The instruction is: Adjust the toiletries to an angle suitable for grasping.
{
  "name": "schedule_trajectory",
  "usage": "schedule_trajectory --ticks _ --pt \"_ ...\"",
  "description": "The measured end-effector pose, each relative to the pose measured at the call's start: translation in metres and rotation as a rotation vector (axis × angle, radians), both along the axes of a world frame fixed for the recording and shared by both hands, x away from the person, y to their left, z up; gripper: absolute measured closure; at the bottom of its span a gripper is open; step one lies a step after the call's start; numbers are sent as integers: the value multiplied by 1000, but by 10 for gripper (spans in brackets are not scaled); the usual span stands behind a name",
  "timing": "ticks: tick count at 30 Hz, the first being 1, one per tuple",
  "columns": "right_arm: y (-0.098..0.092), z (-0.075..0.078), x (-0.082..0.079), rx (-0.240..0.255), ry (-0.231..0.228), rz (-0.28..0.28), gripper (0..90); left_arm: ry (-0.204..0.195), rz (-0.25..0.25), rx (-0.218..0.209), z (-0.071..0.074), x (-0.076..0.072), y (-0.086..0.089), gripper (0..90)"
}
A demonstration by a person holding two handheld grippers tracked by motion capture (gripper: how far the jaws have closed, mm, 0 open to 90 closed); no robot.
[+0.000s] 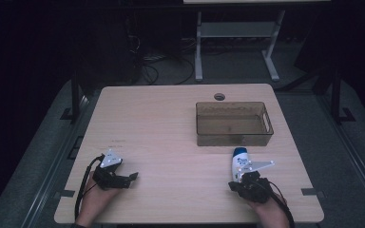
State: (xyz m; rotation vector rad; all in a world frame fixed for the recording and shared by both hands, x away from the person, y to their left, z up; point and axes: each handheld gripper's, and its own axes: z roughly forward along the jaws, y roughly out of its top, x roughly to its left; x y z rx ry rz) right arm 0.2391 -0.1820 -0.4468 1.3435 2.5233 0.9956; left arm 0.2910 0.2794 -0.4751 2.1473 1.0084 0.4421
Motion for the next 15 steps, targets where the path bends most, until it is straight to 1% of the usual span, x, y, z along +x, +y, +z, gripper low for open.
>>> schedule_trajectory --ticks 5,9,11,15 --pt "-10 0 -3 -4 2 -14 898 0 0 0 0 0 0 131" --pt "-18 0 -6 -27 -2 -21 898 0 0 0 0 0 0 131" --pt "-22 0 -6 -30 -10 -23 898 0 0 0 0 0 0 130" --pt "-30 1 -8 -32 -5 -34 897 0 0 -1 0 0 0 131"
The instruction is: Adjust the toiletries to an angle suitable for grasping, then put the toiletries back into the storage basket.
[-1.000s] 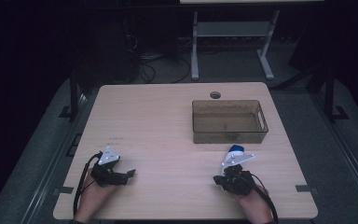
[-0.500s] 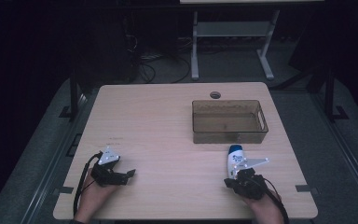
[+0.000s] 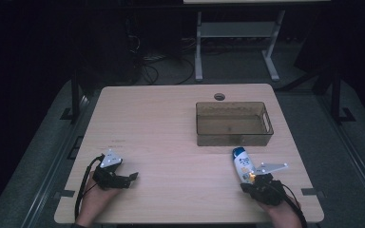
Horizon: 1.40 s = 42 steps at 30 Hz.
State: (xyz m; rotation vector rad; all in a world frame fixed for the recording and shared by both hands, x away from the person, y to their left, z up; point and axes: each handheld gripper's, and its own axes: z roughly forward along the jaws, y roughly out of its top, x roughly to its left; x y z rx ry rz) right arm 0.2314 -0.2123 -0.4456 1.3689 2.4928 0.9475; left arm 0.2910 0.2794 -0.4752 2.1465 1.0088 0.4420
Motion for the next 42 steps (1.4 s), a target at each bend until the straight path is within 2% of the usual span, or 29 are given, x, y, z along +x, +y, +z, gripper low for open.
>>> schedule_trajectory --ticks 4,6,10,13,16,24,31,33,34,35,37,42 --pt "-5 0 0 -3 0 -1 885 0 0 0 0 0 0 131" --pt "-8 0 0 -26 -2 3 886 0 0 1 0 0 0 130" --pt "-10 -1 0 -33 0 2 886 0 0 0 0 0 0 131" --pt "-11 0 0 -7 8 16 885 0 0 0 0 0 0 131" --pt "-10 2 1 16 7 26 847 0 0 0 0 0 0 130" --pt "-6 9 8 40 -8 29 771 0 -2 1 0 0 0 130" --pt "2 12 19 41 -11 49 673 0 -3 1 0 0 0 130" --pt "5 13 23 35 -14 60 597 -1 -2 -1 0 0 0 130" --pt "5 13 23 35 -14 60 597 -1 -2 -1 0 0 0 130" --pt "8 15 28 37 -23 59 536 -1 -1 -3 0 0 0 130" --pt "9 18 33 30 -30 56 481 -1 -1 -2 0 0 0 130" --pt "11 22 41 20 -39 49 414 0 -3 2 0 0 0 130"
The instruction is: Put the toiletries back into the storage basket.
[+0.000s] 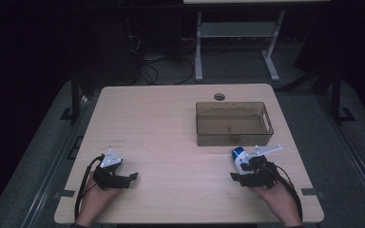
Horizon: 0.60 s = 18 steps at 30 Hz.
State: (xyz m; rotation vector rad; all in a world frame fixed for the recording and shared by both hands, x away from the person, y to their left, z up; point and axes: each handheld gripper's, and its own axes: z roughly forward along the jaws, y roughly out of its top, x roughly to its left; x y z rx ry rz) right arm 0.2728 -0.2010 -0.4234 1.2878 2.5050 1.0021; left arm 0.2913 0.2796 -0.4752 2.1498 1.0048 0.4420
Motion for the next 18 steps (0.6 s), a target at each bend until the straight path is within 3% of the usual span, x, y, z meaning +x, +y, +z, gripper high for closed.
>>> schedule_trajectory --ticks 12,18 --pt "-4 7 20 -43 -25 -50 312 0 -3 -3 0 0 0 126" --pt "-6 9 33 -87 -36 -103 268 1 -5 -2 0 0 0 126"
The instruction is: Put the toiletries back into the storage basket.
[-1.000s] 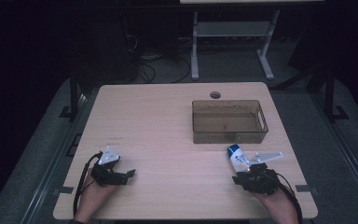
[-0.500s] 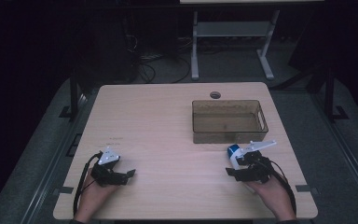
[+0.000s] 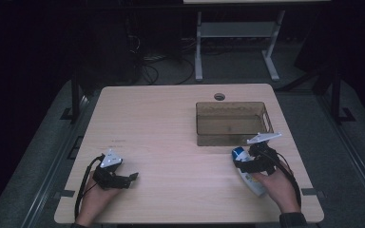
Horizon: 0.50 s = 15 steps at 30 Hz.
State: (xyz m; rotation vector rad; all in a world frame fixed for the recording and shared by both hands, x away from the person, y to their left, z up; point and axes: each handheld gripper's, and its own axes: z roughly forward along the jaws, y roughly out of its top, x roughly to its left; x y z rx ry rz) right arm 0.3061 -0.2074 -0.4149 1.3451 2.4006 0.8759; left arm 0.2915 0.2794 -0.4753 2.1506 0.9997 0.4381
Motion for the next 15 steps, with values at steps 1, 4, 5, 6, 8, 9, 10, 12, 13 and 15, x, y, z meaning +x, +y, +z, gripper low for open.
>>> schedule_trajectory --ticks 1,4,5,6,8,9,10,12,13,15 --pt "0 0 2 -4 1 -7 266 0 -2 0 0 0 0 126" --pt "1 -1 7 -16 5 -17 258 0 -1 0 0 0 0 126" --pt "1 -2 9 -20 5 -18 255 0 -2 0 0 0 0 126" --pt "1 -3 11 -31 9 -21 245 0 -2 0 0 0 0 126" --pt "2 -4 15 -41 14 -29 233 0 -1 0 0 0 0 126" --pt "4 -6 20 -62 23 -35 225 0 -1 0 0 0 0 126" --pt "4 -6 20 -62 23 -35 225 0 -1 0 0 0 0 126" --pt "5 -8 24 -70 33 -46 225 0 0 -1 0 -1 0 126" --pt "6 -11 28 -74 47 -52 225 1 -2 2 0 -1 0 126" --pt "8 -13 31 -87 64 -63 224 -1 -3 0 0 -2 0 126"
